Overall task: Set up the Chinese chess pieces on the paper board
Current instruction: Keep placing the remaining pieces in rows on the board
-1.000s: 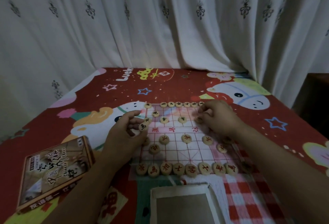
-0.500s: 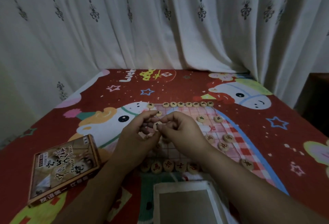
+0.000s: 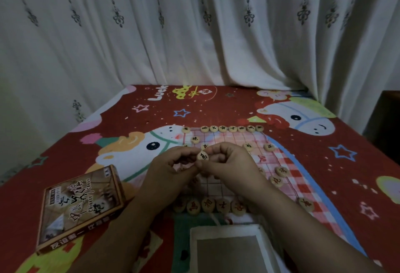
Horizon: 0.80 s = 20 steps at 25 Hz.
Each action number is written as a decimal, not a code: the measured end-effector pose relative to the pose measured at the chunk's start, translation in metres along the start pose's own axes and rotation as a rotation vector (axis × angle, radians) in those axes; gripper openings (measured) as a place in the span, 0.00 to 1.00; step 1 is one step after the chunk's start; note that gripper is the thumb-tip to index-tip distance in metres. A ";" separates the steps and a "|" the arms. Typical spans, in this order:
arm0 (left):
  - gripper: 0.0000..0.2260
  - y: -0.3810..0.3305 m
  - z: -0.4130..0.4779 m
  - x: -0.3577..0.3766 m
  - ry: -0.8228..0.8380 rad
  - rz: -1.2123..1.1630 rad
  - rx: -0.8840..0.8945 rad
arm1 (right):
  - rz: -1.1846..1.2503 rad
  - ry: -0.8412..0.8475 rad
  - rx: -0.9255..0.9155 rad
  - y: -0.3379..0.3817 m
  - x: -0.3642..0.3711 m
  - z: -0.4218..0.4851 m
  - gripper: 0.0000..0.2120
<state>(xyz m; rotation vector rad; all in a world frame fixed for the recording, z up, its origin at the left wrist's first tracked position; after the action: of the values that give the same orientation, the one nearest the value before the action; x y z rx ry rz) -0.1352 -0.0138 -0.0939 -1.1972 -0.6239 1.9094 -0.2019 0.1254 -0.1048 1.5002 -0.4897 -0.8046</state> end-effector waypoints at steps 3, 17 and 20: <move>0.16 -0.004 0.001 0.001 0.005 0.000 0.011 | -0.020 -0.008 -0.029 0.002 -0.001 0.001 0.08; 0.13 0.001 0.001 -0.003 -0.068 0.108 -0.017 | -0.107 -0.065 -0.076 0.007 -0.005 -0.001 0.10; 0.11 0.018 0.002 -0.013 -0.182 0.107 -0.121 | -0.132 -0.097 -0.071 0.009 -0.015 0.000 0.12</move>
<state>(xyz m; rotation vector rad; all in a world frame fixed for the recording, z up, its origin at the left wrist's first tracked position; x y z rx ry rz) -0.1399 -0.0350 -0.0999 -1.1593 -0.7958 2.1128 -0.2105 0.1356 -0.0933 1.4433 -0.4328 -0.9916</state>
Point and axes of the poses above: each hand's wrist, its own z-axis towards the middle knuckle, its own x-axis out of the palm, y = z × x, the point moved 7 cm from there along z, towards the middle knuckle, and after that the axes turned 12 degrees about y, right-handed, at the moved point
